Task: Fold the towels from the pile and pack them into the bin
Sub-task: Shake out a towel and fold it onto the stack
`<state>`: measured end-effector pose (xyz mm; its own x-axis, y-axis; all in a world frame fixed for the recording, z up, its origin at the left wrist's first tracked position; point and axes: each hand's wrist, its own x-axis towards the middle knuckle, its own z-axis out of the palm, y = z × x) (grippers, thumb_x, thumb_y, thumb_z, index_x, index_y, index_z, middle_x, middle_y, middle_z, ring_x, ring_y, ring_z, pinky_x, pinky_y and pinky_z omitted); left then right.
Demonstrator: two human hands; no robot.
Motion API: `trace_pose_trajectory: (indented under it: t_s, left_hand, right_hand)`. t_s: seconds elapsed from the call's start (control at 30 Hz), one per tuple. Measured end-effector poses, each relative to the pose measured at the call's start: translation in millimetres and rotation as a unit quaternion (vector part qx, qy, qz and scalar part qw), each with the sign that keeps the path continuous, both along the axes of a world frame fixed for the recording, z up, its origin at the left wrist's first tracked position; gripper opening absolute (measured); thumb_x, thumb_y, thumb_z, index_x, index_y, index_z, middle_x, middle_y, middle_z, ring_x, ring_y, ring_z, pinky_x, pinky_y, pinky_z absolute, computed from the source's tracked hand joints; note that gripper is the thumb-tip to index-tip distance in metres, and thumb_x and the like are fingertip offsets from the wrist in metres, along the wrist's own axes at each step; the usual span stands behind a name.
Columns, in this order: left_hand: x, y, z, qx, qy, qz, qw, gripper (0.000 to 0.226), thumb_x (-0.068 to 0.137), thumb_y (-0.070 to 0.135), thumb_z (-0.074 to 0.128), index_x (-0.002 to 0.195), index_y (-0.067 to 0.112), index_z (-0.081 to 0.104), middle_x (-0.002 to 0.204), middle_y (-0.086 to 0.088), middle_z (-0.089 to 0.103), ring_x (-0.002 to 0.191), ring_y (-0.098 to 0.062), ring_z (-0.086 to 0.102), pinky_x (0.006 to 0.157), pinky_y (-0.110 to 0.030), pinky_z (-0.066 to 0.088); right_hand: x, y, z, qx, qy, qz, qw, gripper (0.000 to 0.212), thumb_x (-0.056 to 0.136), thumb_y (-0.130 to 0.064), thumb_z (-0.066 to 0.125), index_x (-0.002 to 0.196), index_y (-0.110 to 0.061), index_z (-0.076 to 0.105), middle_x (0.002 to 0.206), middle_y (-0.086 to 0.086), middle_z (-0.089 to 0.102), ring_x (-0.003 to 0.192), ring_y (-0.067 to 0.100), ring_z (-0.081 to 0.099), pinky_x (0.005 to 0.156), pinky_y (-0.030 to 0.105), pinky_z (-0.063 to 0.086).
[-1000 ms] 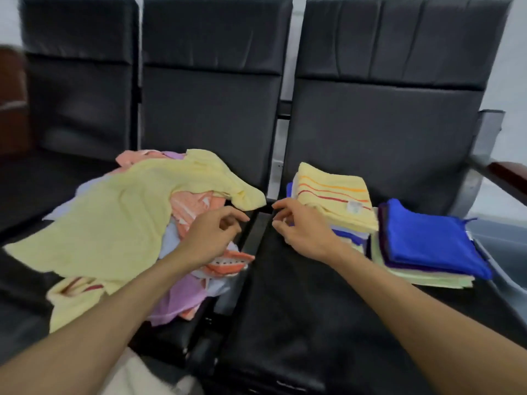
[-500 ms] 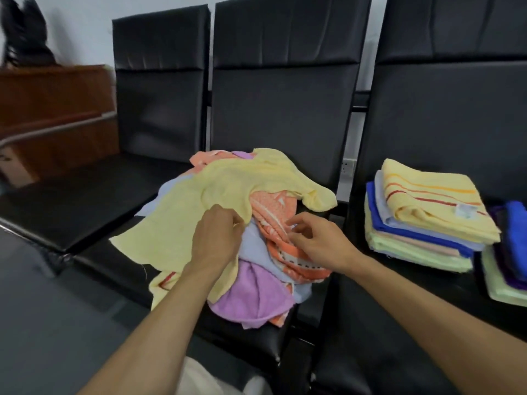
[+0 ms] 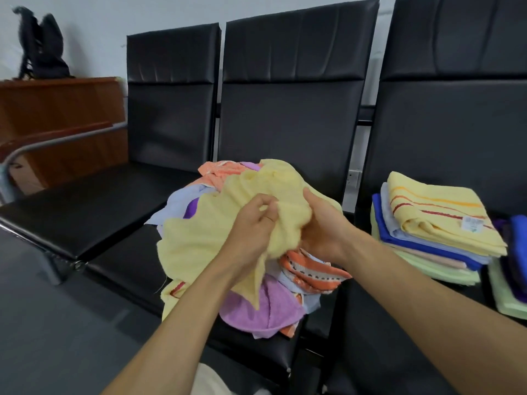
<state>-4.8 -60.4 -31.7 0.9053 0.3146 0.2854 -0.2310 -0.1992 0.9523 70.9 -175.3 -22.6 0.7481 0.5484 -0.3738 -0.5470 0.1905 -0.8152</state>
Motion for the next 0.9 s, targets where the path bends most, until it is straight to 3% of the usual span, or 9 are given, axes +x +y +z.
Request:
trace_pose_trajectory:
  t_s: [0.1, 0.2, 0.33, 0.4, 0.47, 0.53, 0.7, 0.8, 0.9]
  left_hand:
    - [-13.6, -10.0, 4.2, -0.078, 0.081, -0.205, 0.972, 0.012, 0.097, 0.017, 0.049, 0.089, 0.016, 0.058, 0.069, -0.001, 0.063, 0.059, -0.012, 0.056, 0.053, -0.023, 0.046]
    - [-18.3, -7.8, 6.8, -0.034, 0.132, -0.295, 0.946, 0.012, 0.086, 0.032, 0.059, 0.083, 0.024, 0.068, 0.071, -0.001, 0.058, 0.061, -0.011, 0.050, 0.057, -0.023, 0.039]
    - [0.4, -7.4, 5.8, -0.079, 0.073, -0.082, 0.991, 0.015, 0.098, 0.021, 0.053, 0.091, 0.013, 0.063, 0.082, -0.004, 0.073, 0.065, -0.014, 0.063, 0.058, -0.022, 0.046]
    - [17.5, 3.9, -4.7, 0.011, 0.028, 0.117, 0.993, 0.013, 0.098, 0.011, 0.049, 0.100, 0.014, 0.062, 0.093, -0.004, 0.072, 0.081, -0.017, 0.064, 0.068, -0.026, 0.046]
    - [33.0, 19.0, -17.8, 0.167, 0.047, 0.242, 0.955, 0.026, 0.097, 0.010, 0.047, 0.120, 0.014, 0.058, 0.116, -0.003, 0.064, 0.109, -0.022, 0.057, 0.088, -0.032, 0.044]
    - [45.0, 29.2, -26.8, 0.275, 0.101, 0.266, 0.918, 0.039, 0.096, 0.011, 0.046, 0.134, 0.015, 0.047, 0.130, -0.006, 0.055, 0.124, -0.028, 0.045, 0.100, -0.041, 0.036]
    - [53.2, 23.0, -33.6, 0.395, 0.242, 0.206, 0.862, 0.060, 0.093, 0.011, 0.044, 0.148, 0.021, 0.022, 0.135, -0.010, 0.047, 0.131, -0.031, 0.034, 0.105, -0.046, 0.022]
    - [55.5, 20.5, -28.3, 0.452, 0.268, 0.236, 0.818, 0.053, 0.092, 0.011, 0.049, 0.143, 0.012, 0.032, 0.140, -0.010, 0.046, 0.132, -0.031, 0.034, 0.105, -0.045, 0.024]
    - [55.6, 17.1, -22.8, 0.419, 0.287, 0.226, 0.832, 0.034, 0.092, 0.015, 0.044, 0.125, 0.009, 0.047, 0.130, -0.011, 0.051, 0.125, -0.032, 0.038, 0.104, -0.044, 0.023]
  right_hand:
    - [1.7, -1.8, 5.1, -0.022, 0.015, -0.067, 0.997, 0.044, 0.099, -0.040, 0.047, 0.120, -0.002, 0.057, 0.114, 0.015, 0.065, 0.098, 0.031, 0.063, 0.084, 0.042, 0.050]
    - [3.0, -9.9, 4.1, -0.100, -0.050, -0.115, 0.987, 0.017, 0.099, -0.013, 0.050, 0.110, 0.000, 0.055, 0.094, 0.010, 0.062, 0.090, 0.026, 0.061, 0.080, 0.039, 0.050]
    - [-4.5, -30.9, 4.3, -0.056, -0.037, -0.113, 0.991, 0.012, 0.099, -0.001, 0.045, 0.098, -0.004, 0.057, 0.094, 0.013, 0.064, 0.083, 0.028, 0.063, 0.064, 0.041, 0.052]
    - [-8.5, -41.9, 3.1, -0.055, -0.034, -0.112, 0.992, 0.018, 0.097, -0.001, 0.047, 0.109, -0.007, 0.060, 0.101, 0.012, 0.067, 0.087, 0.027, 0.064, 0.062, 0.039, 0.051]
    - [-10.0, -53.7, -0.7, -0.074, -0.028, -0.115, 0.990, 0.025, 0.095, -0.004, 0.052, 0.117, -0.012, 0.060, 0.108, 0.012, 0.067, 0.094, 0.029, 0.065, 0.067, 0.039, 0.053]
    - [-10.7, -62.5, -4.8, -0.113, -0.040, -0.117, 0.986, 0.029, 0.093, -0.010, 0.057, 0.122, -0.013, 0.057, 0.113, 0.011, 0.065, 0.100, 0.031, 0.063, 0.079, 0.045, 0.053]
    - [-10.7, -66.4, -11.4, -0.162, -0.086, -0.122, 0.975, 0.034, 0.091, -0.031, 0.063, 0.121, -0.015, 0.056, 0.112, 0.006, 0.065, 0.102, 0.026, 0.063, 0.096, 0.044, 0.049]
    - [-4.6, -65.4, -14.9, -0.200, -0.109, -0.127, 0.965, 0.053, 0.092, -0.044, 0.058, 0.135, -0.016, 0.048, 0.127, 0.003, 0.058, 0.114, 0.024, 0.055, 0.104, 0.043, 0.042]
    - [-1.8, -64.5, -17.1, -0.236, -0.123, -0.128, 0.955, 0.054, 0.095, -0.040, 0.055, 0.140, -0.013, 0.041, 0.134, 0.004, 0.050, 0.120, 0.024, 0.049, 0.103, 0.040, 0.041]
